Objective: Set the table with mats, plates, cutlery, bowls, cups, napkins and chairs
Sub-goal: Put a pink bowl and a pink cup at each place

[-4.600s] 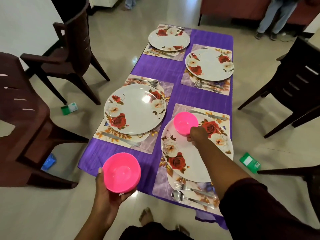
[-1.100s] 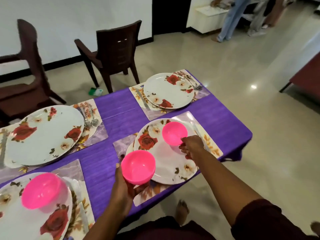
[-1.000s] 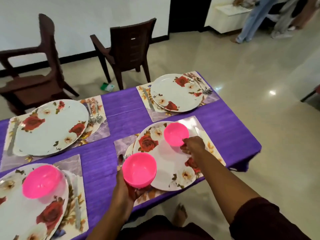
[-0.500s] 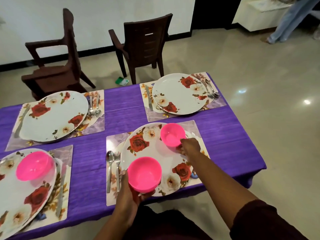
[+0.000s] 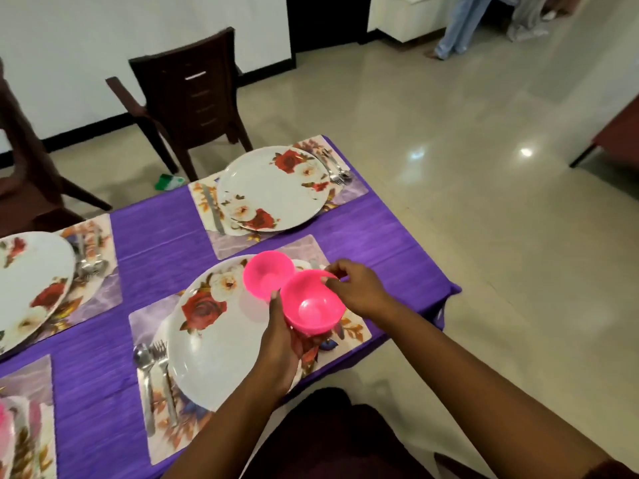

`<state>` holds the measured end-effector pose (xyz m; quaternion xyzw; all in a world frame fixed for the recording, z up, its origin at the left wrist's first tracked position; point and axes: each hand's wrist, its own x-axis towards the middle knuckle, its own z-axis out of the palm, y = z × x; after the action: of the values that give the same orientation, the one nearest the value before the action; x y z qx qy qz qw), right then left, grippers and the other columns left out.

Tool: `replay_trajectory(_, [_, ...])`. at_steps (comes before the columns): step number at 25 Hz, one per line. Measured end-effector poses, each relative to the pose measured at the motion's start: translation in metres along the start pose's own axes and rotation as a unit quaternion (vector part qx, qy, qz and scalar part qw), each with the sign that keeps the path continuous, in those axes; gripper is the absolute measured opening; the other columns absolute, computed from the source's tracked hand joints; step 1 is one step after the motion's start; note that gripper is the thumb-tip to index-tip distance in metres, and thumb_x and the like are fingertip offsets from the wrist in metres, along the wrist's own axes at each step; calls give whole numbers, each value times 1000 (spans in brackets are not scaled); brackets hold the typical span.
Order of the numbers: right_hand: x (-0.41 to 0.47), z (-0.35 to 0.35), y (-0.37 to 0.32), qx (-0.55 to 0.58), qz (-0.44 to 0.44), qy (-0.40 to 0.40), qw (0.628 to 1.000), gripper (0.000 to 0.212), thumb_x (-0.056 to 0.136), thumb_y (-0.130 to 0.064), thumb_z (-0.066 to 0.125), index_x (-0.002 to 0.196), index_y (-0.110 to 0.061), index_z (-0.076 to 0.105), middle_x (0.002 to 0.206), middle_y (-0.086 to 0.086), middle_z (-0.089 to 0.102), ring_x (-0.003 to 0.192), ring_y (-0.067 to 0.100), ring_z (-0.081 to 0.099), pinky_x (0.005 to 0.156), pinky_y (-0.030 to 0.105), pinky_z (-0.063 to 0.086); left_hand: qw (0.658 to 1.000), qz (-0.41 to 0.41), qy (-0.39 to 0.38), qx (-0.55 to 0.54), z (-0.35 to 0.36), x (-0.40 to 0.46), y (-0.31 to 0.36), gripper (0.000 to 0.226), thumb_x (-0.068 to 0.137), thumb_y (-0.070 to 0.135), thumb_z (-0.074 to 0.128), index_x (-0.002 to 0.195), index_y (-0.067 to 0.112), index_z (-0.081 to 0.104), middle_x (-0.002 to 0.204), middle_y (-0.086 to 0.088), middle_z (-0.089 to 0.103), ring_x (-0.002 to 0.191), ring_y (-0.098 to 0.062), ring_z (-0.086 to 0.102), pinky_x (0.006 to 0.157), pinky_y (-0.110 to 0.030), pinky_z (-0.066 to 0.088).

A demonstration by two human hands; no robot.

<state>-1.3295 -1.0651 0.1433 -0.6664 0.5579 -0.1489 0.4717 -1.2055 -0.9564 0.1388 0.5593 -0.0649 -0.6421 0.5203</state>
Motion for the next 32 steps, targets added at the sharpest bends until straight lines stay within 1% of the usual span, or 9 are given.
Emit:
replay_trajectory(3, [-2, -29, 21, -59, -21, 65, 996, 16, 91, -17, 61, 106, -16, 66, 106, 0, 68, 94, 18, 61, 80, 36, 52, 999, -38, -6, 35, 34, 16, -10, 79, 80, 78, 35, 124, 15, 53, 104, -23, 70, 76, -35, 68, 54, -31, 45])
replay_trajectory(5, [0, -49, 35, -71, -30, 80, 994, 19, 91, -13, 60, 109, -15, 66, 108, 2, 68, 94, 18, 62, 80, 35, 52, 999, -28, -9, 27, 55, 28, -18, 75, 81, 73, 38, 124, 15, 55, 107, -21, 68, 74, -29, 68, 48, -31, 51])
replay_trajectory(8, [4, -72, 57, -70, -29, 100, 992, 22, 92, -12, 59, 112, -16, 66, 111, 1, 68, 94, 18, 63, 80, 35, 52, 1000, -15, -7, 2, 83, 47, -29, 54, 94, 62, 39, 124, 21, 58, 115, -14, 66, 98, -29, 68, 68, -43, 59])
replay_trajectory(10, [12, -91, 75, -63, -40, 99, 992, 22, 91, -11, 60, 112, -16, 66, 111, 2, 69, 91, 18, 63, 81, 34, 52, 1000, -13, 10, 0, 108, 63, -39, 58, 92, 66, 37, 124, 23, 58, 118, -13, 66, 107, -28, 64, 74, -45, 59])
replay_trajectory(15, [66, -178, 105, -107, -82, 100, 986, 25, 87, -6, 59, 108, -16, 67, 104, 9, 70, 87, 27, 65, 74, 34, 50, 1000, 9, 26, 4, 203, 109, -43, 78, 74, 81, 46, 131, 28, 54, 124, -12, 63, 110, -28, 62, 66, -35, 57])
replay_trajectory(19, [103, -256, 116, -147, -104, 113, 977, 26, 89, -5, 55, 111, -14, 66, 106, 9, 69, 88, 27, 64, 69, 27, 42, 997, 60, 45, 7, 288, 147, -41, 36, 93, 53, 50, 123, 33, 49, 128, -8, 54, 115, -30, 55, 77, -48, 59])
replay_trajectory(21, [120, -288, 125, -154, -111, 113, 975, 26, 91, -6, 54, 113, -13, 66, 107, 9, 68, 89, 27, 63, 68, 25, 39, 997, 56, 53, -2, 324, 163, -40, 29, 96, 46, 48, 123, 33, 49, 127, -8, 54, 115, -31, 55, 79, -50, 57])
replay_trajectory(28, [172, -347, 149, -156, -122, 106, 974, 30, 89, -2, 51, 112, -14, 67, 103, 7, 71, 88, 25, 64, 67, 22, 35, 999, 33, 34, -12, 383, 197, -32, 50, 92, 63, 39, 128, 30, 52, 128, -9, 59, 116, -26, 58, 71, -33, 56])
replay_trajectory(32, [220, -364, 156, -172, -154, 28, 973, 30, 89, -2, 53, 111, -15, 68, 100, 5, 72, 87, 25, 65, 67, 22, 37, 993, 33, 89, -73, 405, 223, -35, 49, 93, 63, 38, 125, 31, 54, 126, -10, 60, 114, -26, 59, 77, -38, 57])
